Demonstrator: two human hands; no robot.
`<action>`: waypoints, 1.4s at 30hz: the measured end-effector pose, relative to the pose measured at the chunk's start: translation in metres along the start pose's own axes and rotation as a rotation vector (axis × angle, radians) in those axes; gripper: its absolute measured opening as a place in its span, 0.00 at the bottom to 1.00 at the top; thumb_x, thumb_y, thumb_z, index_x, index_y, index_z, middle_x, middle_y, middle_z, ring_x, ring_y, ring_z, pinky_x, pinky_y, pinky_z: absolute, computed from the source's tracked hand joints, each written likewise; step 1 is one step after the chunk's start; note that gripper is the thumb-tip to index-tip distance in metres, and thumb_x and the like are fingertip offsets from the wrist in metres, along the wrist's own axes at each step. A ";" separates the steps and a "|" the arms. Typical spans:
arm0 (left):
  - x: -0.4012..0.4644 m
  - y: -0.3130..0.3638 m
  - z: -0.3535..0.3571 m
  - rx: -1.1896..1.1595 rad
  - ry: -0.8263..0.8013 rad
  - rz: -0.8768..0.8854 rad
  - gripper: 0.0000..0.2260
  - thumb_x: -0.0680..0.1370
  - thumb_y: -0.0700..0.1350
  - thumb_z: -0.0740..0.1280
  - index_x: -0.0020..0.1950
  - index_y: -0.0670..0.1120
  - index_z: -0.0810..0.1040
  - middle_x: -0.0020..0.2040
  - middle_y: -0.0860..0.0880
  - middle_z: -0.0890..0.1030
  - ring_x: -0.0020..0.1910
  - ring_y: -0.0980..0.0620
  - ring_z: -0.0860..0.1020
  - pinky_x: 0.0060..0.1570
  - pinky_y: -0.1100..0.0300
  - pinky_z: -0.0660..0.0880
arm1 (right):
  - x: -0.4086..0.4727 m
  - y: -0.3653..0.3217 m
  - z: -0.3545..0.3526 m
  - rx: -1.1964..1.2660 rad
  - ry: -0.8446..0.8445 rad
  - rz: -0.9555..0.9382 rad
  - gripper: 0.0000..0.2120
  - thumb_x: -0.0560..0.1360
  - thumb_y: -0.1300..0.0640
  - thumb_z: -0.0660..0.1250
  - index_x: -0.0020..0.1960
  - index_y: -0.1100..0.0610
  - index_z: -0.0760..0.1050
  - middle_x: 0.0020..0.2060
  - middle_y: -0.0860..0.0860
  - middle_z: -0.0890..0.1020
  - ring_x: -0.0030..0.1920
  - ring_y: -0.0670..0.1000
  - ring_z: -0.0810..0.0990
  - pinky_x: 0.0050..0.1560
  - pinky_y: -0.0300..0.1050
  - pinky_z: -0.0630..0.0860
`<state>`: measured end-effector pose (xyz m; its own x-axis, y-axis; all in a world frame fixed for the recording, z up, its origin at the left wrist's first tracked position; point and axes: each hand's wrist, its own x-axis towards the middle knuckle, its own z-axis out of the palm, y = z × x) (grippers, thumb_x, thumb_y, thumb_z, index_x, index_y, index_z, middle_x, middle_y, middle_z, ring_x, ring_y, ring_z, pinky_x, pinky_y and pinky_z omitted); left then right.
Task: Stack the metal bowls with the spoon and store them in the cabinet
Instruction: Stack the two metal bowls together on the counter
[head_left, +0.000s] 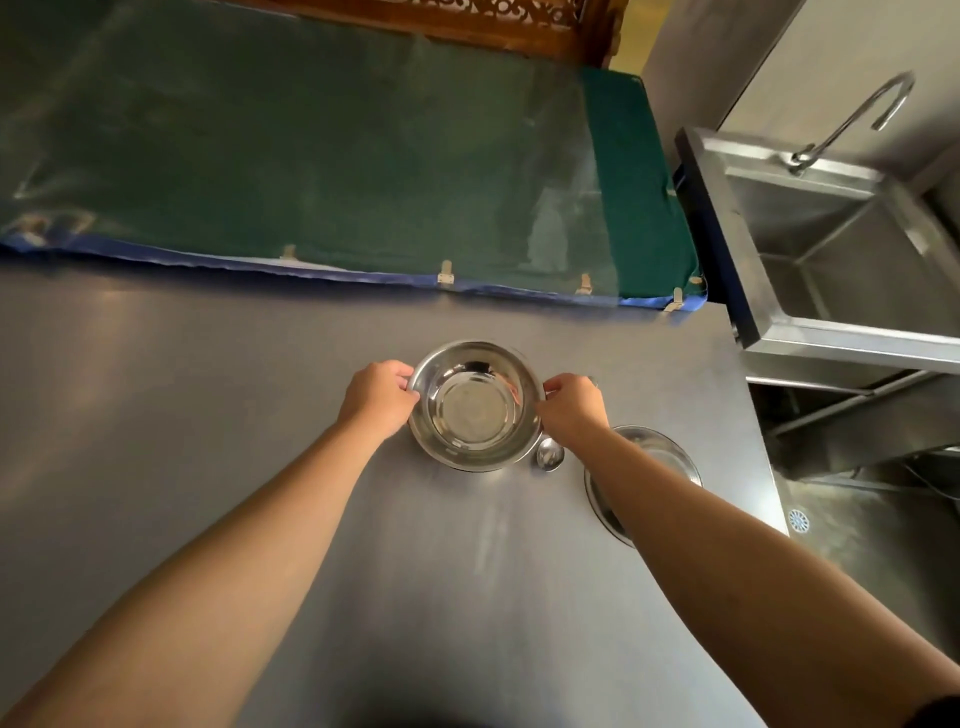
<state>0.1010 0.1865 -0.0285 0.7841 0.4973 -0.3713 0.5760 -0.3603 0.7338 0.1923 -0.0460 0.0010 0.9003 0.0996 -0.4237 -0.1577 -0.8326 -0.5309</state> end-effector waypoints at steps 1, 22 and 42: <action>0.002 -0.001 0.001 -0.006 0.000 -0.001 0.15 0.71 0.37 0.69 0.56 0.46 0.84 0.47 0.47 0.87 0.44 0.43 0.85 0.50 0.47 0.83 | 0.003 0.001 0.002 0.005 -0.003 0.007 0.13 0.71 0.67 0.66 0.53 0.60 0.82 0.45 0.58 0.84 0.47 0.59 0.82 0.45 0.44 0.76; 0.030 -0.014 0.025 0.109 0.075 -0.001 0.15 0.71 0.40 0.69 0.56 0.49 0.85 0.55 0.48 0.86 0.48 0.45 0.83 0.48 0.57 0.78 | 0.042 0.018 0.032 0.006 -0.014 0.061 0.17 0.74 0.65 0.65 0.63 0.59 0.77 0.54 0.56 0.83 0.48 0.56 0.81 0.45 0.42 0.74; -0.044 -0.053 0.030 -0.178 0.045 -0.202 0.16 0.71 0.36 0.71 0.57 0.49 0.83 0.49 0.47 0.85 0.47 0.44 0.84 0.49 0.44 0.83 | -0.021 0.058 0.036 0.100 -0.087 0.036 0.13 0.75 0.60 0.67 0.59 0.55 0.77 0.44 0.52 0.85 0.38 0.56 0.86 0.42 0.49 0.84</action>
<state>0.0425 0.1602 -0.0679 0.6444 0.5808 -0.4974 0.6665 -0.1077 0.7377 0.1493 -0.0767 -0.0474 0.8552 0.1210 -0.5040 -0.2332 -0.7786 -0.5826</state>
